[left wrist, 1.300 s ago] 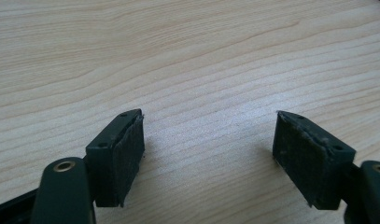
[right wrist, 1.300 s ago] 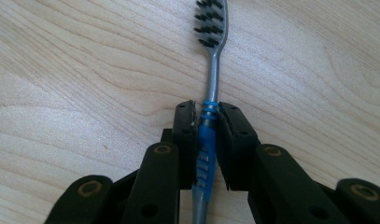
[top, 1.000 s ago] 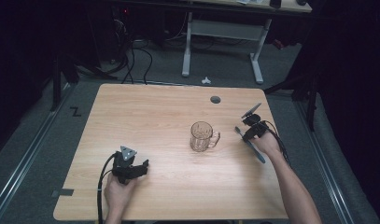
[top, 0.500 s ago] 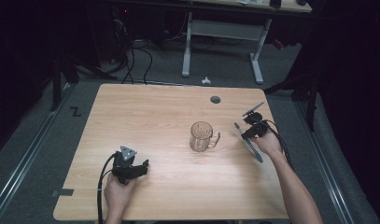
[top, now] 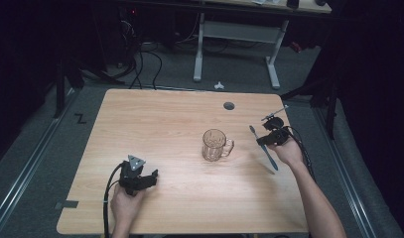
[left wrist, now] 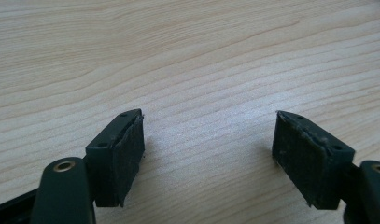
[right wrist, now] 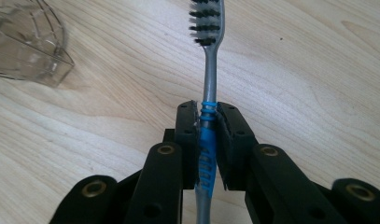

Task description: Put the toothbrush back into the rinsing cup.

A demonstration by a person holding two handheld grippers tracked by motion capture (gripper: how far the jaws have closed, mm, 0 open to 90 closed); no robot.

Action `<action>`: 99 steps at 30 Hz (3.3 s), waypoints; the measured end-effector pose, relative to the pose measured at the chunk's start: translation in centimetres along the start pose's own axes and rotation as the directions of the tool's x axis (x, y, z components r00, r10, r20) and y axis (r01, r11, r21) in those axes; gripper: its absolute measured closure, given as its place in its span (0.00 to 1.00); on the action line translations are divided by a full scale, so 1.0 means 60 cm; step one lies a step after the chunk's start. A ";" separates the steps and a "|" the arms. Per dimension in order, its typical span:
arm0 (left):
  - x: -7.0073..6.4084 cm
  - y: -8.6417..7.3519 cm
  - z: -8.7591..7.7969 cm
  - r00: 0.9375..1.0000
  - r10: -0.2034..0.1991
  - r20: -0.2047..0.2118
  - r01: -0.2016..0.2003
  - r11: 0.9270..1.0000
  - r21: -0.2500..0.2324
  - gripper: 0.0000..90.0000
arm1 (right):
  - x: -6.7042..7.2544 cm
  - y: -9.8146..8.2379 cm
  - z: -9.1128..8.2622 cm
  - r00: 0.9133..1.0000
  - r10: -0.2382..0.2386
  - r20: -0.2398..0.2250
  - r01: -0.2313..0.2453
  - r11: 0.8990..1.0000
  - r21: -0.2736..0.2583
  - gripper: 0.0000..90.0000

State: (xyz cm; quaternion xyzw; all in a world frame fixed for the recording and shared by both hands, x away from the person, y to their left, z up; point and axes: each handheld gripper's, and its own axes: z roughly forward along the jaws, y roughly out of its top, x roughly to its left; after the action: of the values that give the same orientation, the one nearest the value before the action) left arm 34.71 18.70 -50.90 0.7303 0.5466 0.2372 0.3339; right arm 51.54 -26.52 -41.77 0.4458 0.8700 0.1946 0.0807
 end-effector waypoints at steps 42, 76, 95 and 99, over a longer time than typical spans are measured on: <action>-0.001 0.000 0.000 1.000 0.003 -0.002 -0.003 1.000 0.001 0.29 | 0.038 -0.045 -0.062 0.982 -0.076 -0.172 0.022 0.954 -0.298 0.89; -0.001 0.000 0.000 1.000 0.003 0.000 -0.003 1.000 0.003 0.28 | 0.074 -0.035 -0.078 0.956 -0.136 -0.261 -0.025 0.846 -0.533 0.89; -0.001 0.000 0.000 1.000 0.004 0.000 -0.004 1.000 0.003 0.28 | 0.105 -0.005 -0.087 0.961 -0.193 -0.198 0.037 0.801 -0.598 0.89; -0.001 0.000 0.000 1.000 0.003 0.000 -0.003 1.000 0.003 0.28 | 0.109 0.004 -0.088 0.961 -0.198 -0.194 0.042 0.796 -0.604 0.89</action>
State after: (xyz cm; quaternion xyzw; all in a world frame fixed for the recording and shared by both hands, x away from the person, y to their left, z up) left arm 34.68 18.64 -50.90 0.7318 0.5457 0.2369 0.3325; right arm 46.23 -22.53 -36.65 0.3136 0.7948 0.5056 0.1195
